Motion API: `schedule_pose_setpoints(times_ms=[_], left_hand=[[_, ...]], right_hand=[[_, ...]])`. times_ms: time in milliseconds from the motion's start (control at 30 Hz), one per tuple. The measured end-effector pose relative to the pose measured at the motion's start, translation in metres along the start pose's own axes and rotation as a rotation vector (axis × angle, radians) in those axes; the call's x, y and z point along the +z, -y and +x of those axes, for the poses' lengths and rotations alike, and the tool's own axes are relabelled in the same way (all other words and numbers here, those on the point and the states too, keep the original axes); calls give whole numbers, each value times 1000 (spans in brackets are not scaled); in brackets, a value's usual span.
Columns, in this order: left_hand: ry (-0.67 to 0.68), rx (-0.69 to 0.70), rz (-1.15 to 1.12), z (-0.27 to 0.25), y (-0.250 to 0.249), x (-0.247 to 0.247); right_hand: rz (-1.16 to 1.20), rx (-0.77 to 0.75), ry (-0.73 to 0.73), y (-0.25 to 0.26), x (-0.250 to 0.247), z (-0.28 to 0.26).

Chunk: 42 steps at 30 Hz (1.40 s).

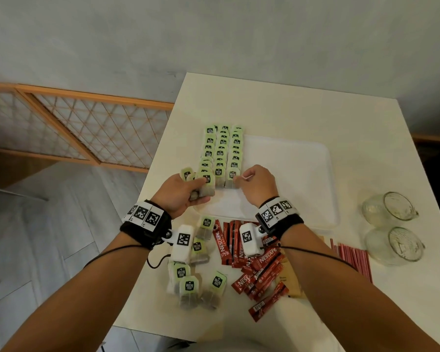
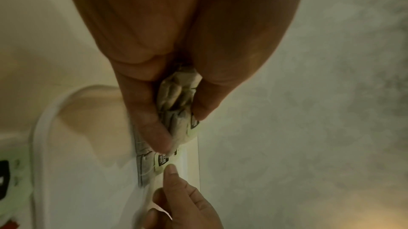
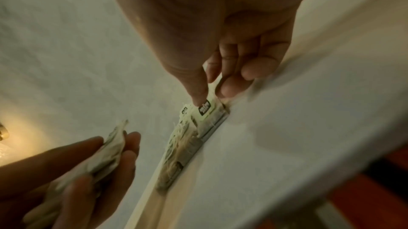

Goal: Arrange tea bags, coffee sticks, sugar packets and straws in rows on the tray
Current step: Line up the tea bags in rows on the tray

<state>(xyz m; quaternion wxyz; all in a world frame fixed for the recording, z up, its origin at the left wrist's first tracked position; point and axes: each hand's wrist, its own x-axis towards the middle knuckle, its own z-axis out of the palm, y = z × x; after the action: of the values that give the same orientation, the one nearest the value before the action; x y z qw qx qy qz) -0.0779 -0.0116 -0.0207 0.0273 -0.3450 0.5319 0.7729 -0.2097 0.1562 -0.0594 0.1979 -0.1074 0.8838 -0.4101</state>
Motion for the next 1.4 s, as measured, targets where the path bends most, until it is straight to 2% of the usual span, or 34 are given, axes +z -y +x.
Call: schedule_pose_setpoints(times_ms=[67,233,333,567,733,900,1167,1400], left_hand=[[14,9,1,-5,-3,2],[37,28,20,-9,-5,4],[56,44,64,-11,-3,5],[66,79,124,-12,2,1],[-53,55,54,-7,-3,-14],[-134,50,-66,-3,-8,-32],[-101,65,52,-7,-6,-45],[-118,78,56,-8,-2,-44]], right_hand=[[32,-42,-6,5,-3,-10],[185,-142,277,20,-2,-40],[191,-171,331,23,1,-54],[220,-203,291,22,14,-57],[154,-198,205,21,15,-41],[92,-159,206,26,25,-27],[-20,-115,265,37,48,-23],[-14,-66,194,40,59,-23]])
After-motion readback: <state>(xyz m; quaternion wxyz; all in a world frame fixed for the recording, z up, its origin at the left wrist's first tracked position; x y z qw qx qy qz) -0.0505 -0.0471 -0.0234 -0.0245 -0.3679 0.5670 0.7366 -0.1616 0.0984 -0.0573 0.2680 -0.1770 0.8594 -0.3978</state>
